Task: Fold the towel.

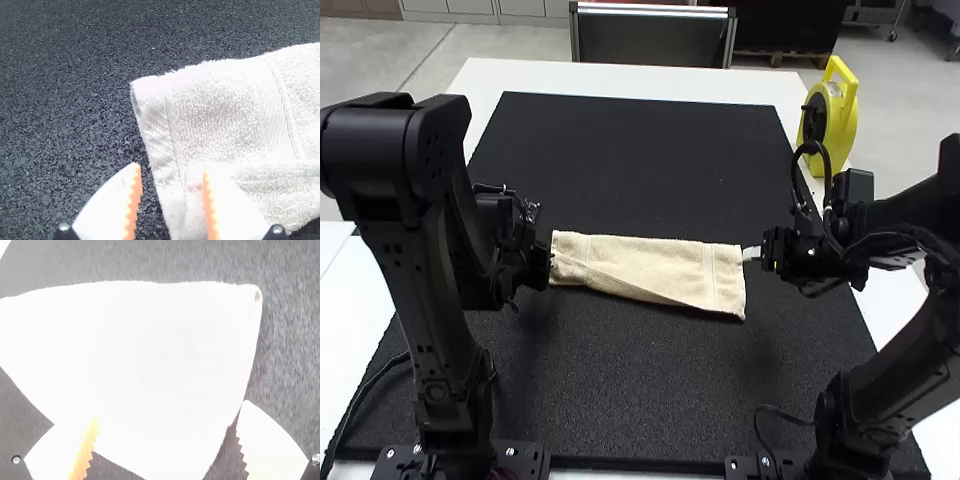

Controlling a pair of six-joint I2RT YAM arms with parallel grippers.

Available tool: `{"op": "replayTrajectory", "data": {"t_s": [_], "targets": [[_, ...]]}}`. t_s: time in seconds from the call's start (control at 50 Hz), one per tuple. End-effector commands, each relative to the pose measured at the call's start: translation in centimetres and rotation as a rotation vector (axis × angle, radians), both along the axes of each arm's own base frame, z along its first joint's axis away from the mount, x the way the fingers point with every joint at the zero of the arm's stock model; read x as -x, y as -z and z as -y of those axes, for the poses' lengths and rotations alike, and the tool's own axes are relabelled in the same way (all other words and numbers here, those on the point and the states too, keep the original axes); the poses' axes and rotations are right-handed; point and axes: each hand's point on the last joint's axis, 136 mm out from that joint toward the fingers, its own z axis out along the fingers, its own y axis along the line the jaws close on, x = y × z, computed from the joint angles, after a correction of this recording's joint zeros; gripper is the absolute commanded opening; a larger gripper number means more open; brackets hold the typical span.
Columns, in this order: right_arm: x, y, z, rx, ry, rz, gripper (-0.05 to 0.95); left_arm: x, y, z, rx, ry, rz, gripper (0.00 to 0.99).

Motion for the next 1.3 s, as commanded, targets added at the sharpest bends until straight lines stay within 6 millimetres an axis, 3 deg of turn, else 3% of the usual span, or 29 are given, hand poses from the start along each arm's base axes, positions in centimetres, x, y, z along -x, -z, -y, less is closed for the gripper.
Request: {"op": "replayTrajectory", "data": {"t_s": [0.0,0.4,1.04,1.28], "targets": [[0.2,-0.6,0.3,0.056,-0.035,0.038,0.64,-0.6,0.1,-0.1,0.01,-0.003,0.001,0.325],[3.2,1.2,0.0,0.099,-0.105,-0.082,0.64,-0.6,0.2,0.0,0.013,0.004,0.001,0.323],[4.3,4.1,-0.8,0.089,-0.134,-0.218,0.64,-0.2,0.5,0.4,0.027,0.018,-0.014,0.325],[3.4,4.9,-0.3,0.111,-0.129,-0.238,0.64,-0.3,0.6,0.3,0.036,0.012,-0.016,0.325]]}}
